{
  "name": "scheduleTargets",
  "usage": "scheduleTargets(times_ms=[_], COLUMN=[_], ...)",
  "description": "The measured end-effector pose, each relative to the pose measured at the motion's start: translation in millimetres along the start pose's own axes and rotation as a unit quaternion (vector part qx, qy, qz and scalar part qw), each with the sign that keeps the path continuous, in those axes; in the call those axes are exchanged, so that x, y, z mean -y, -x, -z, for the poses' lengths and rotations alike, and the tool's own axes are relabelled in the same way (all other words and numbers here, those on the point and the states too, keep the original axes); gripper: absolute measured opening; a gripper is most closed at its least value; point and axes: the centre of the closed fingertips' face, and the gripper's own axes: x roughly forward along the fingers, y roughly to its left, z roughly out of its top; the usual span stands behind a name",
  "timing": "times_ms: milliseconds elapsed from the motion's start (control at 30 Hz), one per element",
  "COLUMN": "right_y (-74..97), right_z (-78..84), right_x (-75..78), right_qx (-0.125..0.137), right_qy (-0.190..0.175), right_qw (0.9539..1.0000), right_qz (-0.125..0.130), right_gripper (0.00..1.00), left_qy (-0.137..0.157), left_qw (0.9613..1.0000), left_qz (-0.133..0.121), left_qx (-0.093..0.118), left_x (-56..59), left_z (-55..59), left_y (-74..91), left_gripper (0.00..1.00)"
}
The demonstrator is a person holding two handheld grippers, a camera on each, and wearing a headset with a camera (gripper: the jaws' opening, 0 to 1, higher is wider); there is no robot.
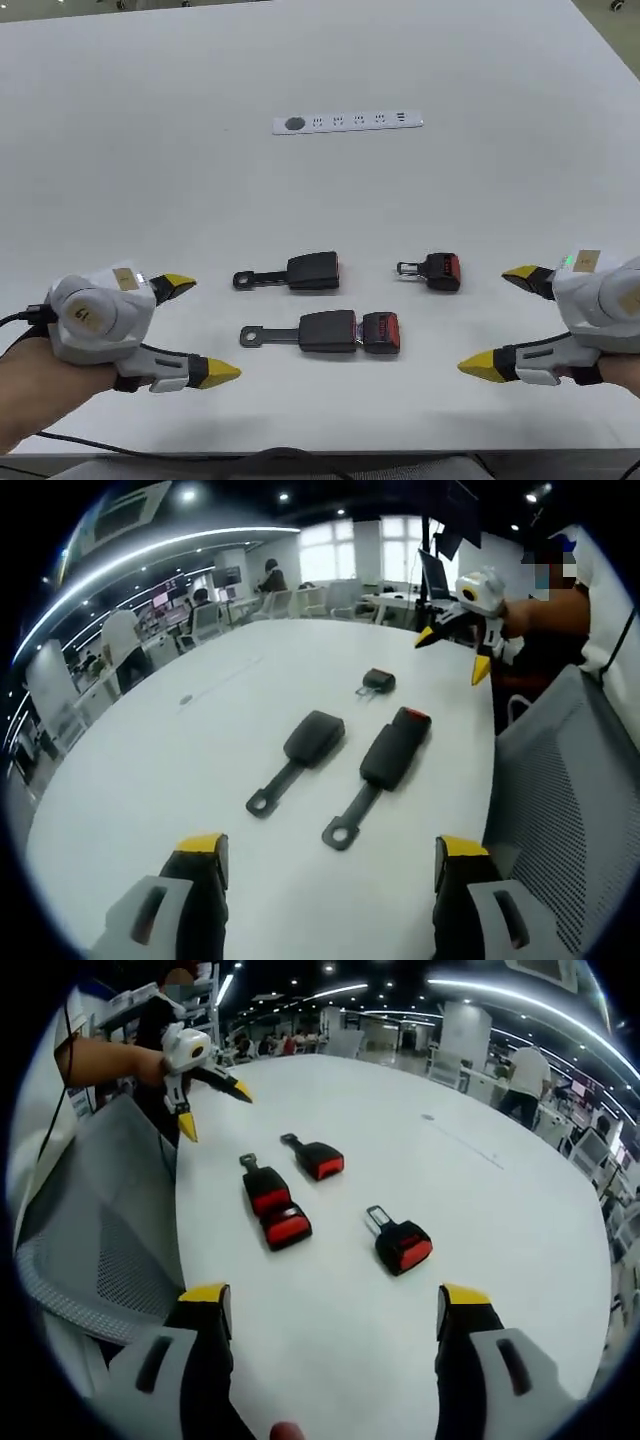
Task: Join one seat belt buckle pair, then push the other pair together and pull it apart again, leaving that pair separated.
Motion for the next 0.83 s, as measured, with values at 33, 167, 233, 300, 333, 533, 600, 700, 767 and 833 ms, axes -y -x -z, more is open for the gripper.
scheduleTargets(times_ms=[33, 167, 233, 300, 333, 533, 600, 700, 767, 833], right_y=[0.1, 0.3, 2.8, 3.4, 3.3, 0.9, 0.7, -1.4, -1.7, -1.8], right_z=[-0.3, 2.5, 0.1, -1.1, -2.7, -3.8, -4.4, -2.5, -3.5, -3.5], right_x=[0.4, 4.3, 0.2, -1.4, -2.3, -12.0, -14.8, -13.9, -15.9, -17.3], right_qx=[0.000, 0.004, 0.007, 0.011, 0.017, 0.010, 0.008, 0.007, 0.007, 0.006], right_qy=[-0.002, -0.015, -0.017, -0.021, -0.021, -0.016, -0.012, -0.013, -0.014, -0.012], right_qw=[1.0000, 0.9997, 0.9995, 0.9993, 0.9991, 0.9994, 0.9994, 0.9994, 0.9994, 0.9995], right_qz=[0.002, 0.020, 0.026, 0.030, 0.034, 0.030, 0.030, 0.031, 0.031, 0.030], right_gripper=[0.87, 0.88, 0.91, 0.97, 1.00, 1.00, 1.00, 1.00, 1.00, 1.00], left_qy=[0.007, 0.025, 0.033, 0.043, 0.051, 0.069, 0.070, 0.069, 0.066, 0.069], left_qw=[1.0000, 0.9993, 0.9989, 0.9985, 0.9980, 0.9968, 0.9966, 0.9967, 0.9969, 0.9966], left_qz=[-0.003, -0.010, -0.015, -0.020, -0.023, -0.030, -0.033, -0.032, -0.032, -0.034], left_qx=[0.005, 0.024, 0.028, 0.029, 0.029, 0.026, 0.028, 0.027, 0.028, 0.030], left_x=[0.8, 2.8, 0.5, -6.6, -7.3, -3.3, -1.2, 2.3, 2.4, 3.9], left_z=[-1.3, -3.0, 1.9, 9.6, 11.3, 14.2, 13.0, 13.4, 15.3, 14.6], left_y=[1.5, 9.4, 11.5, 14.4, 13.9, 13.6, 12.9, 10.6, 9.5, 9.0], left_gripper=[0.88, 0.90, 0.93, 0.95, 0.97, 1.00, 1.00, 1.00, 1.00, 1.00])
